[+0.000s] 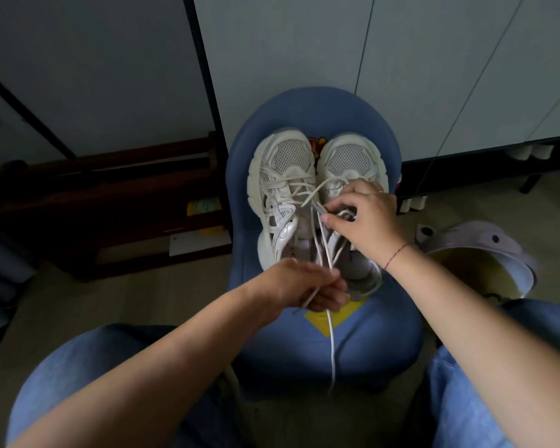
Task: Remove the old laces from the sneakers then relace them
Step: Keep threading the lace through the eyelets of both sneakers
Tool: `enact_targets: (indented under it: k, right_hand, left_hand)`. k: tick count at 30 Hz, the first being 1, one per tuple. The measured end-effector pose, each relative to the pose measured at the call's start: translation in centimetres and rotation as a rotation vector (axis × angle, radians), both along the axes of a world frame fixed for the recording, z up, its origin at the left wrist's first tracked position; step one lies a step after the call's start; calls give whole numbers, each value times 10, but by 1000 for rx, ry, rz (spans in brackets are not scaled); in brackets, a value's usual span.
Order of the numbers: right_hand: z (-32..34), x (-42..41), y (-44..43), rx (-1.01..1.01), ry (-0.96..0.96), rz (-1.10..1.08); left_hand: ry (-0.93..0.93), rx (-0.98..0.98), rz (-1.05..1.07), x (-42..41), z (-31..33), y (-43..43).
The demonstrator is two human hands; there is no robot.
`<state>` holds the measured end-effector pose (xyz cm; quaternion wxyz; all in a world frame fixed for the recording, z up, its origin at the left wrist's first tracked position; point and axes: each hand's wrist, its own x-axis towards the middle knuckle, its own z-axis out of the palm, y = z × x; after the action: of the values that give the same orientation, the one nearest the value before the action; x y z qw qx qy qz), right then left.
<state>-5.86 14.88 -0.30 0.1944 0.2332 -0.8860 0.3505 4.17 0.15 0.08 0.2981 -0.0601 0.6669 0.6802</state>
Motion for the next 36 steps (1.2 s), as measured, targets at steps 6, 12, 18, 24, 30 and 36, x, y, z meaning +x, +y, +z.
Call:
enact_targets:
  k: [6,12,18,24,30,36]
  right_hand:
    - [0,0,0,-4,6,0]
    - [-1,0,0,13,31,-6]
    - [-1,0,0,28,34,-9]
    - [-1,0,0,15,26,-7]
    - [-1,0,0,6,-1,2]
    - [1,3,-1,14,-10,-16]
  left_hand:
    - [-23,-234,-165,-5,1,-17]
    - [-185,275,259,-18,5,-8]
    - [-210,366,438,-23,4,8]
    - [-9,246,289,-16,2,0]
    - [34,-83,-262,1,7,-14]
    - [-56,-56,-276,2,3,-19]
